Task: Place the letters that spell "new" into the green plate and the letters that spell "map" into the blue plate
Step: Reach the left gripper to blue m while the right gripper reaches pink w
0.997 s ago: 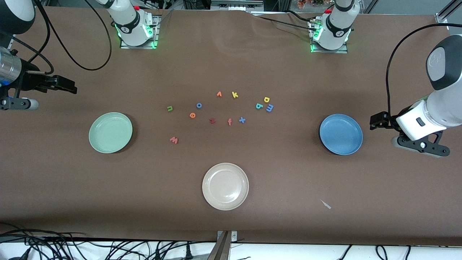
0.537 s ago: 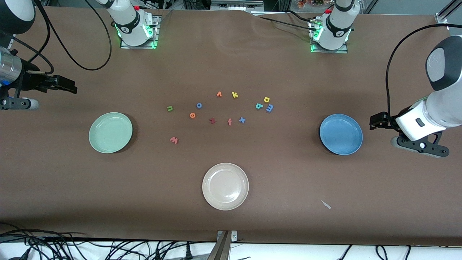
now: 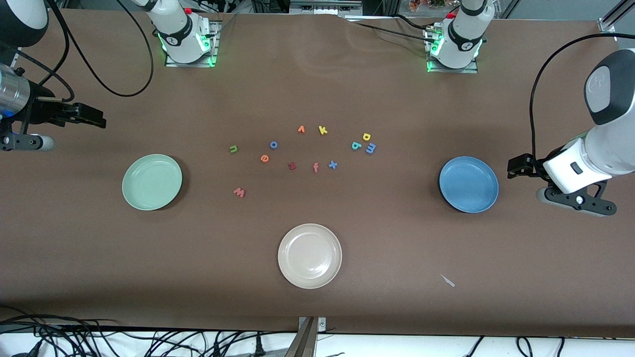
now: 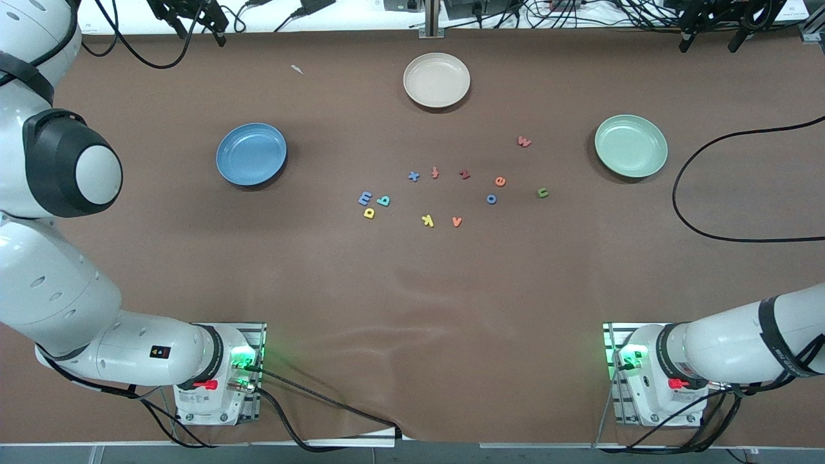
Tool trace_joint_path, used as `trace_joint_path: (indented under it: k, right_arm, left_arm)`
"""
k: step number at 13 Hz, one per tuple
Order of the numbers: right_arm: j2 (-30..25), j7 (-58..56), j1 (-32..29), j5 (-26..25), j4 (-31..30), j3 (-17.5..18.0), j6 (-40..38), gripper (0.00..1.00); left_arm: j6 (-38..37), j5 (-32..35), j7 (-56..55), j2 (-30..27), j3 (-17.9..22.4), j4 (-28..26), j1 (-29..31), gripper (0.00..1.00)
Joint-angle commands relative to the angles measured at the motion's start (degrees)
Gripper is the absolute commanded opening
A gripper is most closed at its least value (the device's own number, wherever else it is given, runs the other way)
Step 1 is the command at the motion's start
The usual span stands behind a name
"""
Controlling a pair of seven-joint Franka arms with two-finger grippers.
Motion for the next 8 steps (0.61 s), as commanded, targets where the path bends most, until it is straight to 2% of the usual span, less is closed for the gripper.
trace_joint_path:
  k: [1, 8]
  right_arm:
    - [-1.43, 0.39, 0.09, 1.06, -1.25, -0.26, -0.32, 1.0]
    - [0.23, -0.49, 1.31, 1.23, -1.51, 0.88, 0.21, 1.0]
  left_arm:
    - [-1.8, 0.84, 0.69, -0.17, -0.04, 0.21, -0.11, 1.0]
    - [-3.99, 0.14, -2.46, 0.79, -0.57, -0.4, -2.39, 1.0]
